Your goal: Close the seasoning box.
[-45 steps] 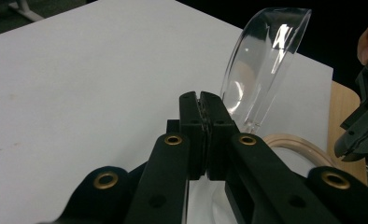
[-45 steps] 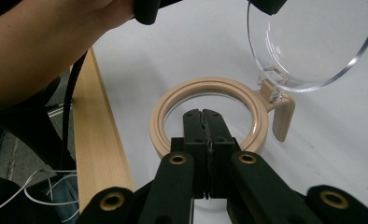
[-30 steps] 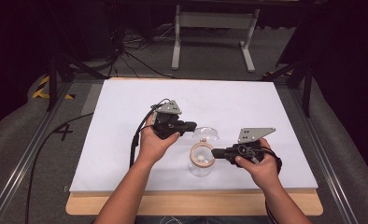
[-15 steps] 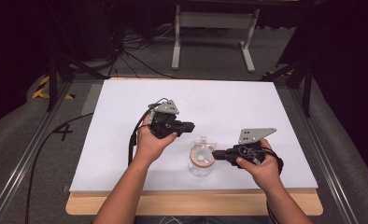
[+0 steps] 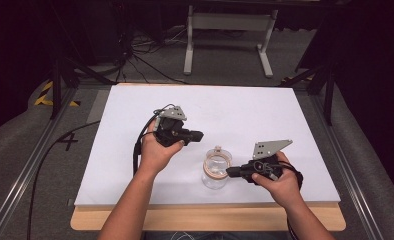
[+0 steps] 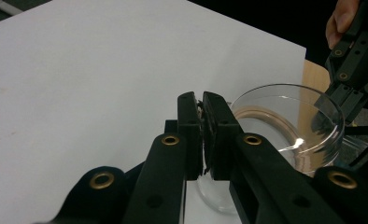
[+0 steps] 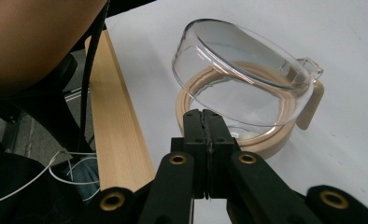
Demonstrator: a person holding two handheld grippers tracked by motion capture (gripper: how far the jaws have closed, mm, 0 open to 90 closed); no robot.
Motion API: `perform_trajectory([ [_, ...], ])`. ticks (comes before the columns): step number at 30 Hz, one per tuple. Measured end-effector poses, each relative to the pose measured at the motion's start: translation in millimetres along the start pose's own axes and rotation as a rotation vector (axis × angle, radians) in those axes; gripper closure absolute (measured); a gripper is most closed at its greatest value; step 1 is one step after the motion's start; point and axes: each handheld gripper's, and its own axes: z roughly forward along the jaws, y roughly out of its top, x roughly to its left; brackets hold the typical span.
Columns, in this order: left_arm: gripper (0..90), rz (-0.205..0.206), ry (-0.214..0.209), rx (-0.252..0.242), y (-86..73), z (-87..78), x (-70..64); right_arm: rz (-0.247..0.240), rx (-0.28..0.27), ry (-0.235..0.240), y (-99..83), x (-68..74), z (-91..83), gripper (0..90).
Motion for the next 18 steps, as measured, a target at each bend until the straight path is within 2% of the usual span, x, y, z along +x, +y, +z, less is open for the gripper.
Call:
perform_trajectory([
  [11,86.1,0.0,-0.002,0.017,-0.7,2.3,-0.1,-0.007,0.083,0.012,-3.3,0.5,4.1,90.0],
  [15,86.3,0.006,0.0,0.016,-0.9,1.4,0.4,-0.024,0.125,0.004,-3.2,1.3,3.7,90.0],
  [18,86.6,0.004,-0.004,0.008,-0.9,1.8,-0.1,-0.026,0.126,0.001,-2.9,0.6,0.6,90.0],
])
